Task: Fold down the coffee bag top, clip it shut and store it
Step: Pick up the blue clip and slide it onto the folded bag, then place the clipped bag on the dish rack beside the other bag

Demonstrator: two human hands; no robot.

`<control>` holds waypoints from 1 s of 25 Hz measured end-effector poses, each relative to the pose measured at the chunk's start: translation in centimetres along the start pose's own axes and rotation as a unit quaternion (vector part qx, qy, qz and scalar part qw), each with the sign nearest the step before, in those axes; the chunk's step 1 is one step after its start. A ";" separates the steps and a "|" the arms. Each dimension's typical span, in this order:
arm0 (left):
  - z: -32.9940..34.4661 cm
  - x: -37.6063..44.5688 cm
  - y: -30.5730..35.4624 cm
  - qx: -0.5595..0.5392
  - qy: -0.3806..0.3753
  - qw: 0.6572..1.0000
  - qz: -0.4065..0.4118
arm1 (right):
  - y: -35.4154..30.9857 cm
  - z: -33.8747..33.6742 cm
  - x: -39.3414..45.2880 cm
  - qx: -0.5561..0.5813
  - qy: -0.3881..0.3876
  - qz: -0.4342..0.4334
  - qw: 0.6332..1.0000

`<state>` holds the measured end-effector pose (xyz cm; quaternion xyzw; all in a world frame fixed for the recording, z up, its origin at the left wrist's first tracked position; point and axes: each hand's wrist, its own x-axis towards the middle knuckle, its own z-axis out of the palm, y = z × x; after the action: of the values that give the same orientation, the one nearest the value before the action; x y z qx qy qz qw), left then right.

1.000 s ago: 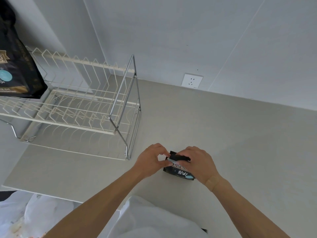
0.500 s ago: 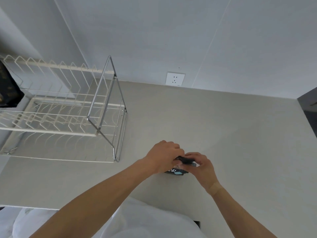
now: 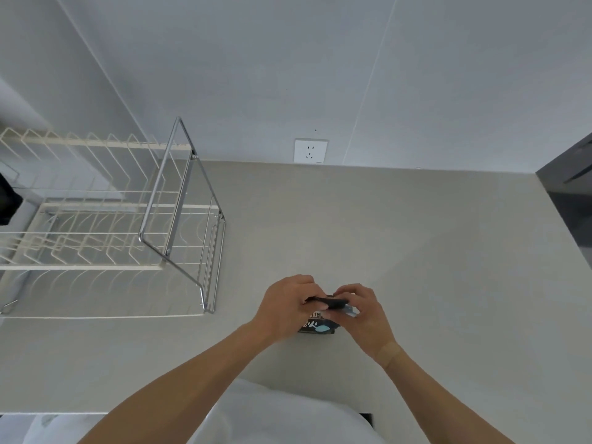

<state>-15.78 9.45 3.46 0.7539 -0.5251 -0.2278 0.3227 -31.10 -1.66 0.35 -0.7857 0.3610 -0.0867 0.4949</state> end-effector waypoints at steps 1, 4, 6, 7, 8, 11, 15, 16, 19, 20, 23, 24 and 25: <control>-0.2 0.0 -0.1 -0.002 0.000 1.000 -0.003 | -0.1 -0.1 -0.1 0.012 0.001 0.009 1.000; -1.5 -1.0 -1.7 -0.014 -0.017 1.000 -0.017 | 0.2 -0.4 -0.5 0.053 -0.017 0.018 0.998; -2.1 -2.0 -3.0 -0.015 -0.012 0.999 -0.042 | 0.5 -0.4 -1.0 0.094 -0.025 0.018 0.995; -2.2 -2.4 -3.5 -0.019 -0.006 0.998 -0.052 | 0.6 -0.3 -1.2 0.106 -0.021 0.018 0.994; -2.2 -2.8 -3.8 -0.023 -0.002 0.998 -0.060 | 0.6 -0.2 -1.2 0.110 -0.013 0.019 0.994; -1.9 -3.0 -4.3 -0.010 0.000 0.998 -0.064 | 0.5 -0.1 -0.9 0.118 -0.011 0.043 0.992; -1.8 -2.8 -4.4 0.036 0.001 0.999 -0.039 | 0.5 -0.1 -0.4 0.098 -0.020 0.055 0.993; -1.8 -2.8 -4.4 0.047 0.004 0.998 -0.035 | 0.4 -0.1 -0.3 0.091 -0.017 0.053 0.994; -1.8 -3.6 -4.8 -0.044 -0.015 0.995 -0.086 | 1.1 -0.2 -0.8 0.114 -0.040 0.057 0.991; -1.9 -4.2 -5.2 -0.102 -0.040 0.987 -0.116 | 1.6 -0.2 -1.2 0.123 -0.065 0.066 0.988; -1.2 -5.8 -6.2 -0.159 -0.099 0.966 -0.179 | 2.8 0.2 -2.4 0.115 -0.092 0.105 0.983; -0.7 -5.9 -6.2 -0.164 -0.100 0.962 -0.194 | 3.0 0.5 -2.6 0.113 -0.081 0.113 0.984; -0.4 -5.8 -6.1 -0.175 -0.094 0.958 -0.206 | 3.0 0.8 -2.5 0.116 -0.067 0.118 0.984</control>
<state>-13.57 16.45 -0.73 0.7527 -0.3379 -0.4474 0.3451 -33.98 -0.21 -1.99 -0.6792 0.4043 -0.0159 0.6123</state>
